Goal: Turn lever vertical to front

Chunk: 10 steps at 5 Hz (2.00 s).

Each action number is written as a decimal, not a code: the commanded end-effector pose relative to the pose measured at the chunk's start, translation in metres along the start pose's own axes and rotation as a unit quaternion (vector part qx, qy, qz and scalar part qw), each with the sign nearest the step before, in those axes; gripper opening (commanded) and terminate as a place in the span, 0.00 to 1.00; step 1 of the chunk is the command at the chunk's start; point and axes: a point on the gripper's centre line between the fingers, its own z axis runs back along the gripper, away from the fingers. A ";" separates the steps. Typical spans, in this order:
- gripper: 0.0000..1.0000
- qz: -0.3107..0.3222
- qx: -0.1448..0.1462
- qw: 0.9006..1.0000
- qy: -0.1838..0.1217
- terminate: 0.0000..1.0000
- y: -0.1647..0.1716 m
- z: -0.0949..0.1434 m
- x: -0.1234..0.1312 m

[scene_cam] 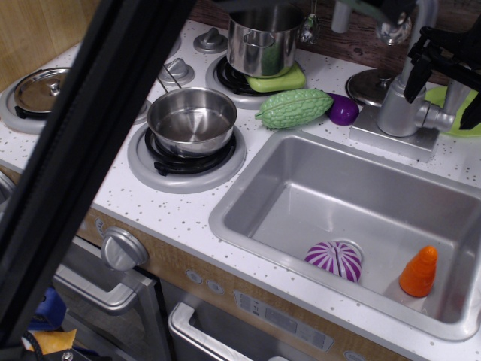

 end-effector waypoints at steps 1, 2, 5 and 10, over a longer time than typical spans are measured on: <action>1.00 0.000 0.000 1.000 0.000 0.00 0.000 0.000 0.000; 1.00 0.013 0.010 0.999 -0.035 0.00 -0.002 0.003 0.014; 1.00 0.024 0.027 0.995 -0.097 0.00 -0.002 0.029 0.052; 0.00 0.101 0.032 0.991 -0.083 0.00 -0.027 0.035 0.004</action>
